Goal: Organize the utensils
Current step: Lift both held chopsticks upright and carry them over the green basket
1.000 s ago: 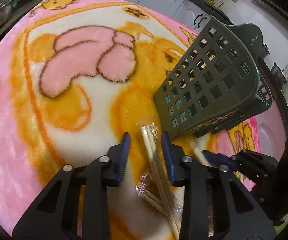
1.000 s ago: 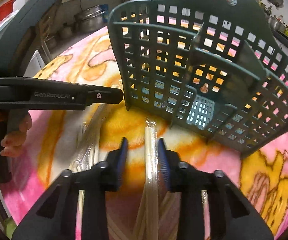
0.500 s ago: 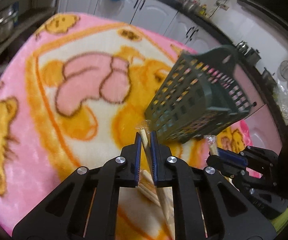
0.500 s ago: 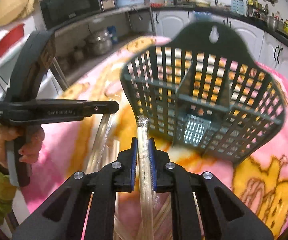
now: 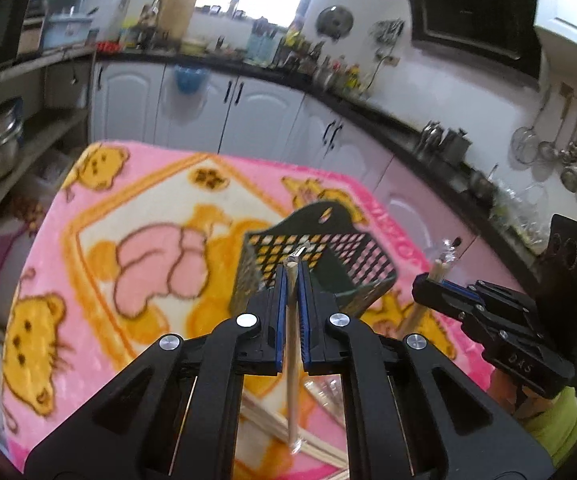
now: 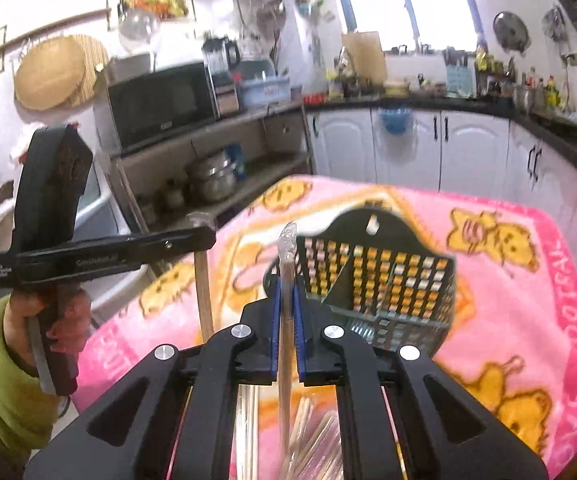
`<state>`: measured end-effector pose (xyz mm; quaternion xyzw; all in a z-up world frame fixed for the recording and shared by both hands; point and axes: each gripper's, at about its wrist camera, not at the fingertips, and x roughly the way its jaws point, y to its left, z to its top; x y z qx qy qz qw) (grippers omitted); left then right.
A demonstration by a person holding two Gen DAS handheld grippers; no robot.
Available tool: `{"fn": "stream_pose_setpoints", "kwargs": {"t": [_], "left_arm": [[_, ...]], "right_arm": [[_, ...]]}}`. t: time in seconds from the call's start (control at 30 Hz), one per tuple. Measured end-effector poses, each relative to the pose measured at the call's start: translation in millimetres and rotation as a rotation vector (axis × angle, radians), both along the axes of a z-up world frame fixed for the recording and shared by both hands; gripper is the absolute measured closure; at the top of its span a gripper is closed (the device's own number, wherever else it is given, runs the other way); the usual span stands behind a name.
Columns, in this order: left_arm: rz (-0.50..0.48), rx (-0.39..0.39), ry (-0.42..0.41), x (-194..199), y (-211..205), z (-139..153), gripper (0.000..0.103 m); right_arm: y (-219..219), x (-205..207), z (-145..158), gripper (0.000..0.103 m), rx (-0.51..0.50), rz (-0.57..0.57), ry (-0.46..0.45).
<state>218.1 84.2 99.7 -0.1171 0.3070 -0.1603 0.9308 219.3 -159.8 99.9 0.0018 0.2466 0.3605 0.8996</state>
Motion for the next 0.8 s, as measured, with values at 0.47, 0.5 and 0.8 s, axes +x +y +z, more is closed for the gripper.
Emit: {"fn": "stream_pose_setpoints", "kwargs": {"t": [0.47,0.5,0.8], "left_arm": [[-0.028,0.032,-0.16,-9,-35,66,0.1],[-0.029,0.032,-0.167,-8,-36,70,0.1],[0.015,0.072,-0.251,0,-46,104,0.1]], "right_arm": [[-44,-1,51,0.097,0.105,-0.127,-0.148],[-48,0,54,0.097,0.113,-0.135,-0.154],[-70,2,81,0.097,0.16,-0.199,-0.226]]}}
